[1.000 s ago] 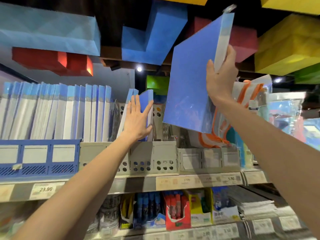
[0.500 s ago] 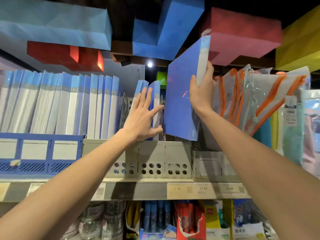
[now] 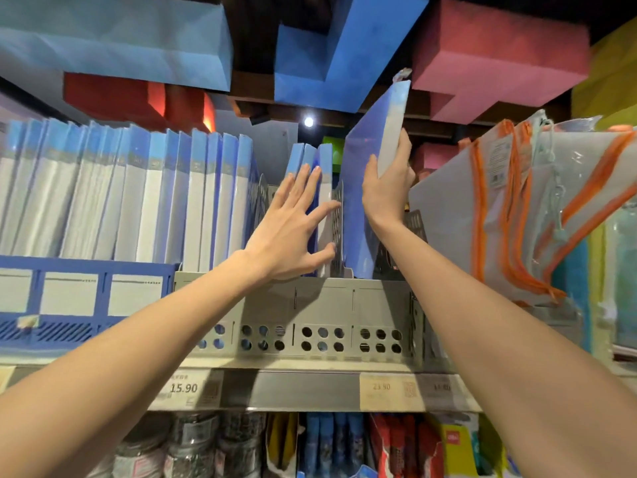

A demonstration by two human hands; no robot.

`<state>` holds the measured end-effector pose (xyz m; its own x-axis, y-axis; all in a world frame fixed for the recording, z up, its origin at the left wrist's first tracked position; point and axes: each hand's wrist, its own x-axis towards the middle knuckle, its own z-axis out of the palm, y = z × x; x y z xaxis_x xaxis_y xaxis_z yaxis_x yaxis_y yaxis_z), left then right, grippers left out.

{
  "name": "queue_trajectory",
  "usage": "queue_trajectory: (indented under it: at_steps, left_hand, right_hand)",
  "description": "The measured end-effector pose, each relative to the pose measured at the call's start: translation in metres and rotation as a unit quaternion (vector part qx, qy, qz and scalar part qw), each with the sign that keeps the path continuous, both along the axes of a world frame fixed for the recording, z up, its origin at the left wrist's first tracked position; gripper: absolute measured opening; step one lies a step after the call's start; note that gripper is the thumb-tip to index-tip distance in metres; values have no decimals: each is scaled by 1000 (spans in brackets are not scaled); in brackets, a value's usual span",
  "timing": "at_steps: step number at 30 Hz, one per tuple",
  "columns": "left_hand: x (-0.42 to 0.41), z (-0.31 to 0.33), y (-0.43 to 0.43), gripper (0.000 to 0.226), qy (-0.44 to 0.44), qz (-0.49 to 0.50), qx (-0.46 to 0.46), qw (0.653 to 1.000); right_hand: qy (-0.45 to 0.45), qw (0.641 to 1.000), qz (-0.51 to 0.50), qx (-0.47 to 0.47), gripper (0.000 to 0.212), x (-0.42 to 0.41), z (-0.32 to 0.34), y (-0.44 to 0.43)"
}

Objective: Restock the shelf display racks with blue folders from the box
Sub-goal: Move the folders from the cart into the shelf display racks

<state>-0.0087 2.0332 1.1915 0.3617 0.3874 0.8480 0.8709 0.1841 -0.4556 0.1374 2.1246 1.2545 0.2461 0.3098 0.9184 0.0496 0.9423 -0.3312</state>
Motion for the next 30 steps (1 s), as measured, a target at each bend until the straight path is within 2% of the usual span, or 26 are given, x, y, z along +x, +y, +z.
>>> queue_trajectory:
  at_steps: [8,16,19,24,26,30]
  left_hand:
    - [-5,-1,2,68,15,-22,10,1000]
    - [-9,-2,5,71,6,-50,11,999]
    - [-10,-2,4,70,3,-53,6,999]
    - [-8,-7,1,71,-16,-59,-2,998]
    - [-6,-14,-3,70,-36,-73,-6,997]
    - [-1,-30,-16,66,-92,-126,-11,988]
  right_hand:
    - [-36,999,15,-1,52,-5,-34,4]
    - [-208,971,96,-72,48,1,-71,1]
    - [-231,963,107,-91,37,6,-74,-6]
    - [-272,950,100,-118,40,20,-73,-13]
    - [-256,955,85,-120,41,23,-76,-14]
    - [-144,983,47,-102,34,24,-86,-20]
